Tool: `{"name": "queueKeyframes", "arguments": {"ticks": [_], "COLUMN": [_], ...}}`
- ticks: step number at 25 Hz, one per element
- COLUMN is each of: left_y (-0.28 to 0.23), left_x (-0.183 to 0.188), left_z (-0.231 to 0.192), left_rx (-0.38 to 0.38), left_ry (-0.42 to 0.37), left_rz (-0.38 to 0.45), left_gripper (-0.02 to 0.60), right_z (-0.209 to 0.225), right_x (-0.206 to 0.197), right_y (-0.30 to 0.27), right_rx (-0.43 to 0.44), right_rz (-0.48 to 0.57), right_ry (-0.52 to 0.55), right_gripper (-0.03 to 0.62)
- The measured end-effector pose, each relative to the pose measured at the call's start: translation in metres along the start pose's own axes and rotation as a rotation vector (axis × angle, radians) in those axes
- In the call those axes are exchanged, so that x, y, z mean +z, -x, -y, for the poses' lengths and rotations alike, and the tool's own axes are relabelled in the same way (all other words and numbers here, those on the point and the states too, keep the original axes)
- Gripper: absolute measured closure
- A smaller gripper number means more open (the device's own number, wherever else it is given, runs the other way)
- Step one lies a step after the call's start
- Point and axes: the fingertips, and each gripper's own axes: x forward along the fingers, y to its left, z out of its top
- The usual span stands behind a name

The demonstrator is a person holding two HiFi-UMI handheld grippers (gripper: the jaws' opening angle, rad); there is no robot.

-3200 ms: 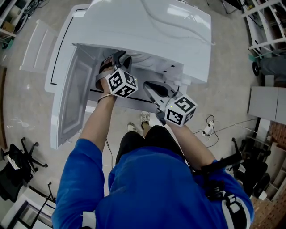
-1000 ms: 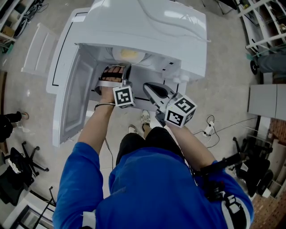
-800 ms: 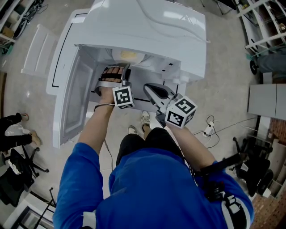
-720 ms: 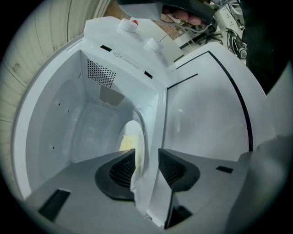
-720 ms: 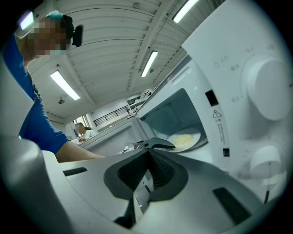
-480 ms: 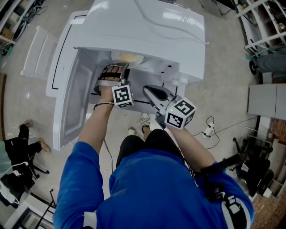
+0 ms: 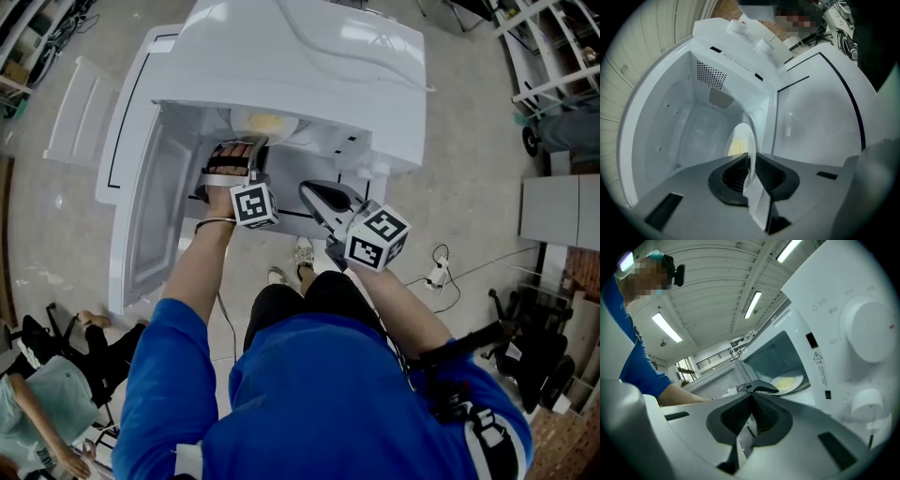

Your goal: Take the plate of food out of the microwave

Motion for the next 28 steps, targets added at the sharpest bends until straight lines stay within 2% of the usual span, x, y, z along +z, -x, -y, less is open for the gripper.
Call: {"name": "queueKeyframes", "arguments": {"ticks": [12,17,20,24,25,28], "left_y": [0.021,0.025,0.028,0.029,0.029,0.03], "left_x": [0.008,0.008,0.008,0.007,0.007,0.006], "left_z": [-0.01,-0.007,-0.001,0.009,0.012,0.012], "left_rx": [0.09,0.094,0.092,0.079,0.073,0.078], "left_ry": [0.005,-0.014,-0.04,-0.06,-0.06,-0.072], "left_rz": [0.038,0.038,0.036,0.037,0.038,0.043], "left_gripper": [0.554,0.557,0.555,0.555,0.555,0.555], "right_z": [0.0,0.003,0.008,0.02,0.022,0.029], "right_x": [-0.005,-0.008,-0.012,-0.019,-0.021,-0.027], "right_y": [0.0,-0.001,-0.004,-0.017,-0.022,-0.039], "right_rx": [0.008,0.006,-0.001,-0.007,-0.008,-0.003], "right_rz": [-0.008,-0.015,-0.009,0.021,0.026,0.055], "right_ry": [-0.003,-0.014,-0.053,-0.166,-0.198,-0.335], "right_gripper": [0.602,0.602,0.603,0.602,0.587,0.423]}}
